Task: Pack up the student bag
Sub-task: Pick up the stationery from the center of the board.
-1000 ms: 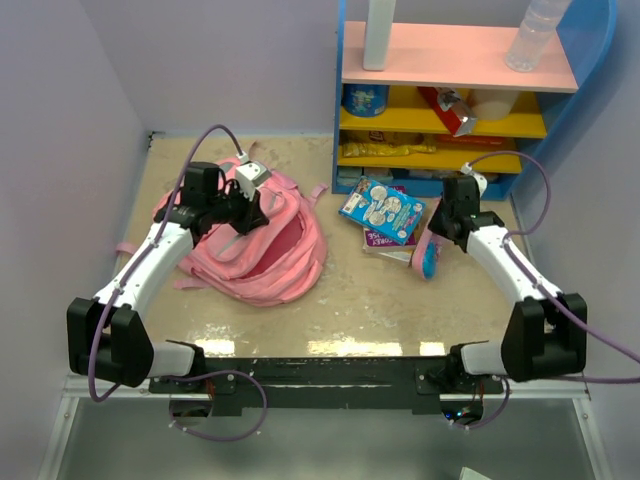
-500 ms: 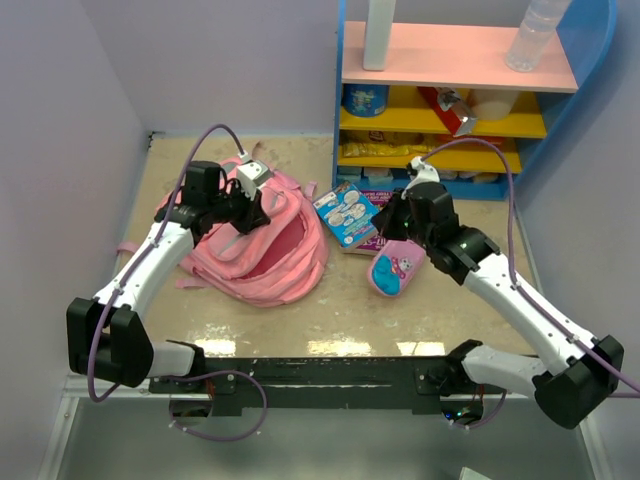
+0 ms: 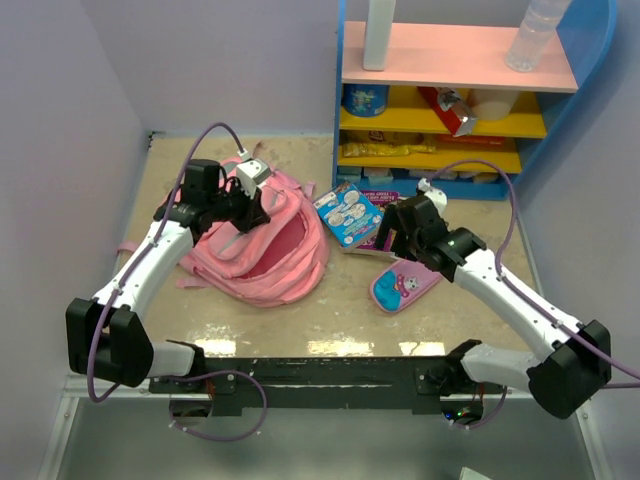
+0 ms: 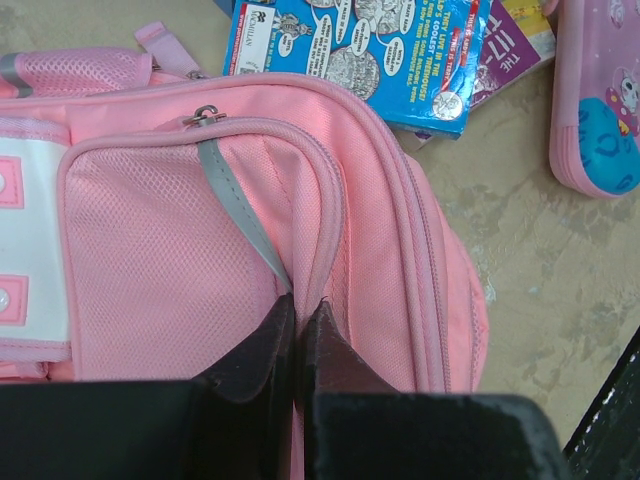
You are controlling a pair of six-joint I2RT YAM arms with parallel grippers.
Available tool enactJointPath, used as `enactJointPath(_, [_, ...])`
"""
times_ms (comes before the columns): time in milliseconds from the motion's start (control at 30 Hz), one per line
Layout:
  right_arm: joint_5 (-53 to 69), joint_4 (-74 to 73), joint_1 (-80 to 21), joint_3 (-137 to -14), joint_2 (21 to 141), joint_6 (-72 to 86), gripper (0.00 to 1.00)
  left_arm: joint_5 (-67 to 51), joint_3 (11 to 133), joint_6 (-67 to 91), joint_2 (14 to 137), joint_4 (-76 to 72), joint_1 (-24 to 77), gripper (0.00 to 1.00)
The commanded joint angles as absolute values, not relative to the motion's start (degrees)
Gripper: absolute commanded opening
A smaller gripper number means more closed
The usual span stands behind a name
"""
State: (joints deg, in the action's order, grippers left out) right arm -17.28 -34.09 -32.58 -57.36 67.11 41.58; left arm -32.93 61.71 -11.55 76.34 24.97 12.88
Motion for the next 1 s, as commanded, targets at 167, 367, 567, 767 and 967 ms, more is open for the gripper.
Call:
enactJointPath(167, [-18.8,-41.0,-20.4,-45.4,58.7,47.8,0.99,-38.2,64.5,-12.3,75.1,19.6,13.5,0.00])
enactJointPath(367, [-20.0,-41.7,-17.1,-44.2,62.2,50.0,0.99,-38.8,64.4,-12.3,75.1,19.9,13.5,0.00])
enactJointPath(567, [-16.0,-28.9,-16.4,-38.5,62.2,54.0,0.99,-39.6,64.2,-12.6,75.1,20.4,13.5,0.00])
enactJointPath(767, [-15.6,-21.7,-15.6,-31.7,60.8,57.6,0.99,-39.9,64.2,-13.4,74.6,21.3,13.5,0.00])
enactJointPath(967, [-17.0,-18.0,-15.7,-27.7,60.7,58.2,0.99,-40.3,64.1,-13.3,74.7,21.4,13.5,0.00])
